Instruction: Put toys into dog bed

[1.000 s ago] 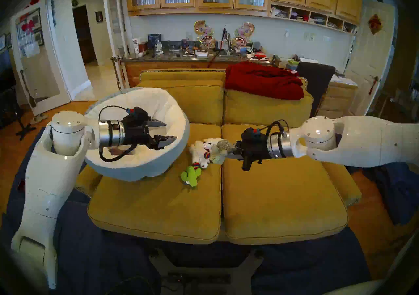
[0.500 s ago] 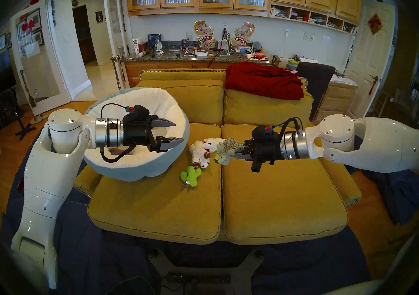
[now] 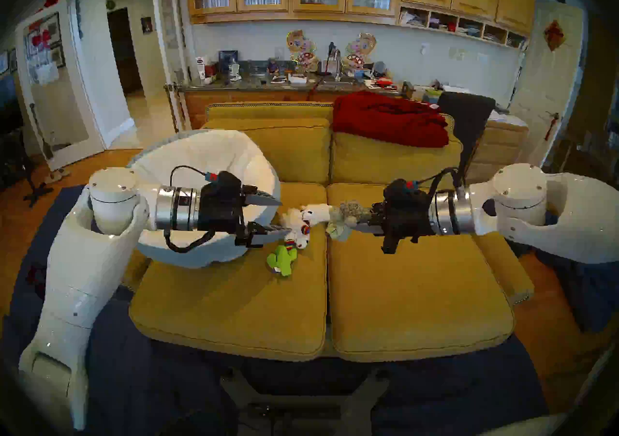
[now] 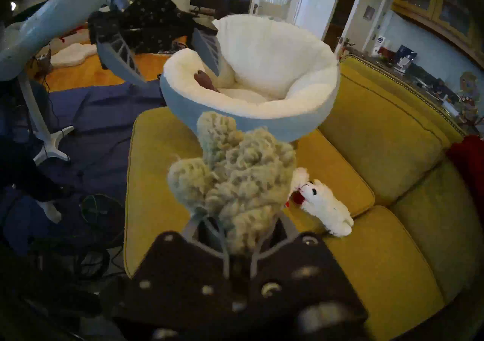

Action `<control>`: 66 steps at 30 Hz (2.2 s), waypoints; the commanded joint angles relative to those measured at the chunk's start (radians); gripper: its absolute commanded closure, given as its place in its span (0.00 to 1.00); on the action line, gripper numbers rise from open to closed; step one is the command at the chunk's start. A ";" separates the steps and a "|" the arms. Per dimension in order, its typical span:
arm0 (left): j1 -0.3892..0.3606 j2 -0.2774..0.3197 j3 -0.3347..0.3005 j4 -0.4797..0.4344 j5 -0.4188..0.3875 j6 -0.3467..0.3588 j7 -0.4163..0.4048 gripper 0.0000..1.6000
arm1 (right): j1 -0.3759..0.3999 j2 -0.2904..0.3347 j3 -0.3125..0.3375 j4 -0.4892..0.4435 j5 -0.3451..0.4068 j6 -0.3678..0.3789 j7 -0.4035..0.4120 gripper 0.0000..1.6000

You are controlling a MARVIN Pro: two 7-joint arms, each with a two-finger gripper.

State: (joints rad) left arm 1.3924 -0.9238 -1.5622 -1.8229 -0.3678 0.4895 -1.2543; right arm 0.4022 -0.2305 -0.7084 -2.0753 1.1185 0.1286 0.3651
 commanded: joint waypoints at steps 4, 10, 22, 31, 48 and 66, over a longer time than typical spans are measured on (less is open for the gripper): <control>-0.014 -0.002 -0.008 -0.042 -0.013 -0.017 -0.023 0.00 | 0.039 0.004 0.042 -0.022 0.027 0.006 -0.022 1.00; -0.023 -0.003 0.010 -0.048 -0.012 -0.023 -0.044 0.00 | 0.039 -0.011 0.048 -0.021 0.041 0.006 -0.028 1.00; -0.050 -0.019 0.067 -0.056 0.008 -0.029 -0.046 0.00 | 0.045 -0.031 0.060 -0.030 0.066 0.002 -0.025 1.00; -0.049 -0.019 0.073 -0.057 0.023 -0.052 -0.044 0.00 | 0.047 -0.045 0.070 -0.041 0.104 -0.006 -0.010 1.00; -0.076 -0.049 0.096 -0.060 0.041 -0.077 -0.033 0.00 | 0.041 -0.077 0.074 -0.055 0.140 -0.007 -0.011 1.00; -0.103 -0.064 0.137 -0.042 0.067 -0.085 -0.017 0.00 | 0.044 -0.079 0.070 -0.068 0.172 -0.018 0.001 1.00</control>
State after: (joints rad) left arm 1.3364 -0.9778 -1.4312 -1.8643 -0.3055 0.4087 -1.2732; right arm 0.4243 -0.3165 -0.6630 -2.1425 1.2808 0.1305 0.3536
